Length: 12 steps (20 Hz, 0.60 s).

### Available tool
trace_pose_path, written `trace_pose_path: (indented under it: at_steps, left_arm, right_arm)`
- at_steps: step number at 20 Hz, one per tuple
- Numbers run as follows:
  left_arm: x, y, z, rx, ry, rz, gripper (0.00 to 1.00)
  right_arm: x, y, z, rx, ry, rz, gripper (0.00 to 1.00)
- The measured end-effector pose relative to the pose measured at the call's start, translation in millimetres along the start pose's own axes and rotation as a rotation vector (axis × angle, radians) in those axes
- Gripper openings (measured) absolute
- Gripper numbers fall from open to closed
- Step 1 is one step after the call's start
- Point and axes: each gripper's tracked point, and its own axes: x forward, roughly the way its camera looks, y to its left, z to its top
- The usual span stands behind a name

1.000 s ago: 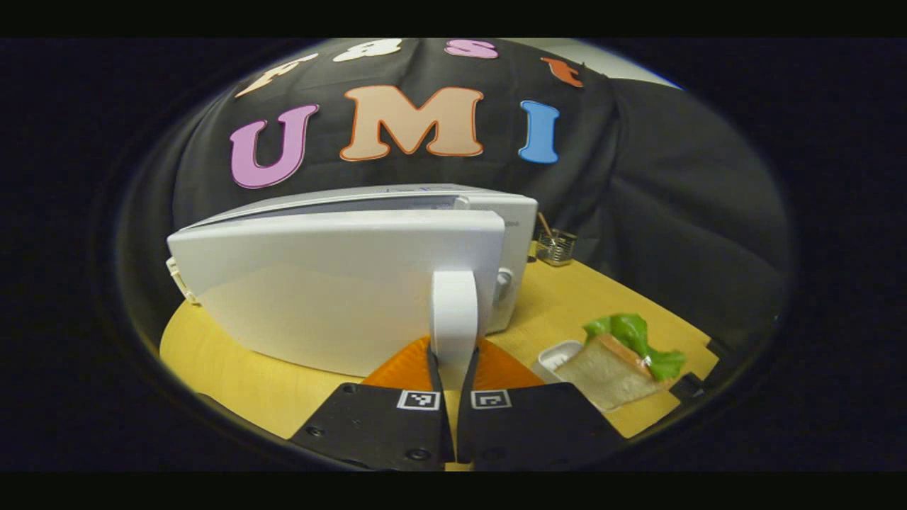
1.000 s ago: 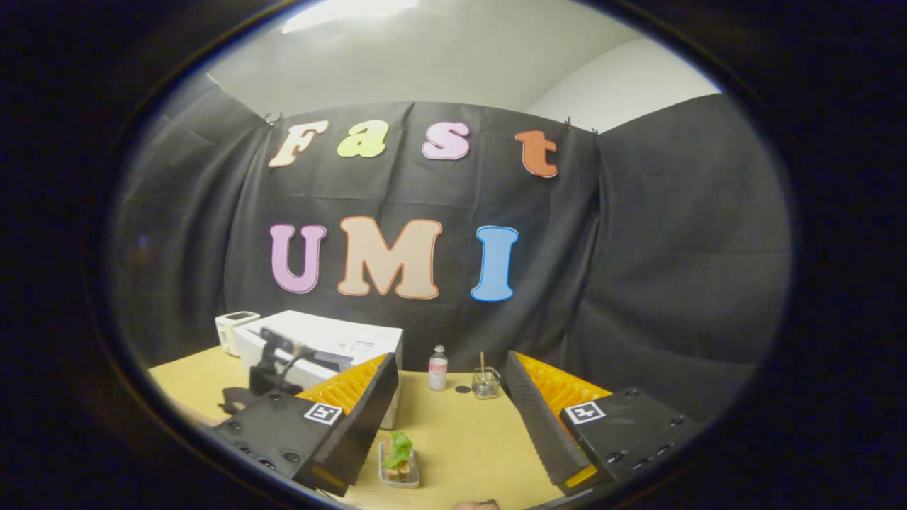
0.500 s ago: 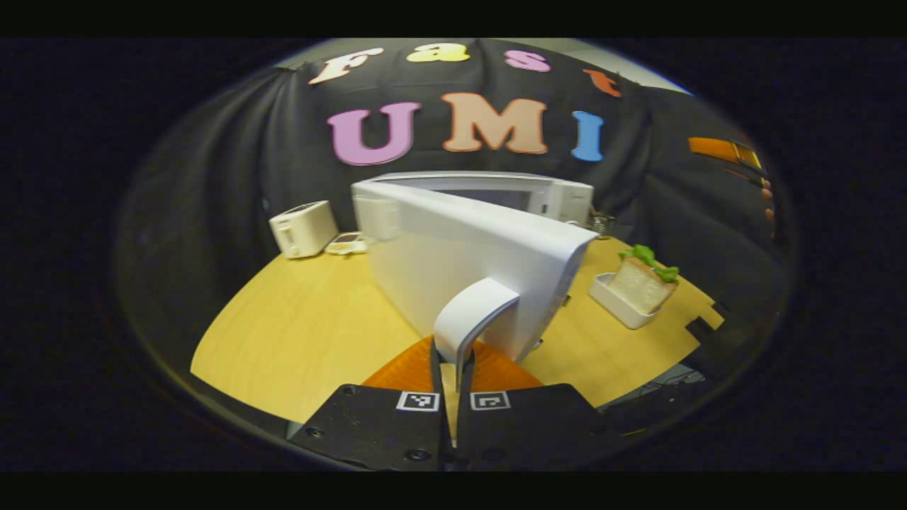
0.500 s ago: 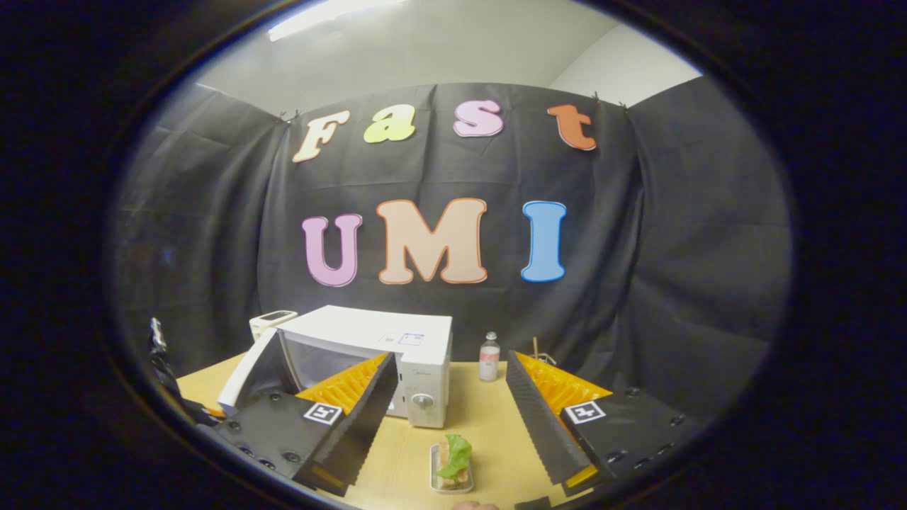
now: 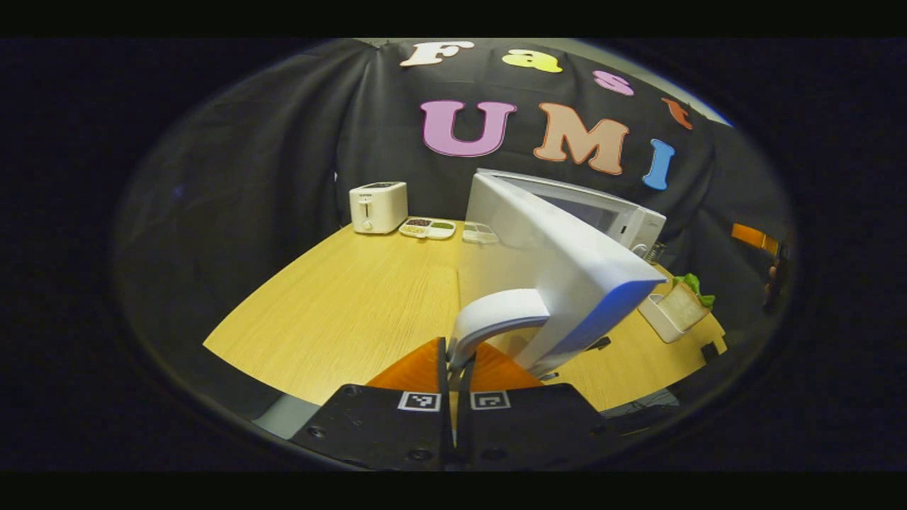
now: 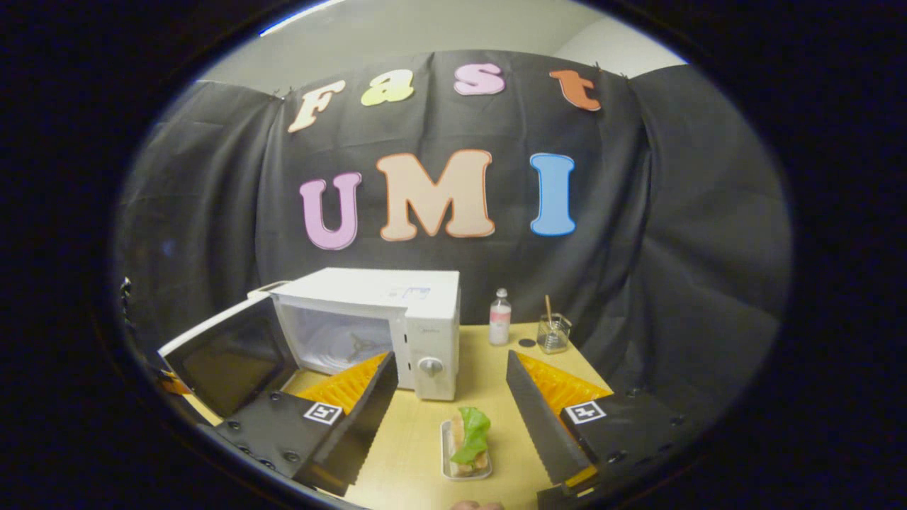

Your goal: Open the microwave oven with the left hand, put the food in, and close the microwave oven.

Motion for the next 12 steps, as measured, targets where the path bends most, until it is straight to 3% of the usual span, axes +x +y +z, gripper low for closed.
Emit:
trace_pose_path:
  at_steps: [4, 8, 12]
  left_arm:
    - [1, -1, -2, 0.001, 0.011, -0.002, 0.01]
    - [0, 0, 0, 0.015, 0.017, 0.0, 0.01]
    - [1, 0, -1, 0.011, 0.017, 0.002, 0.01]
  right_arm:
    - [22, -16, -73, -0.001, 0.133, -0.071, 0.97]
    - [33, -23, -153, -0.005, 0.332, -0.073, 0.98]
    - [42, -27, -183, 0.035, 0.409, -0.085, 0.98]
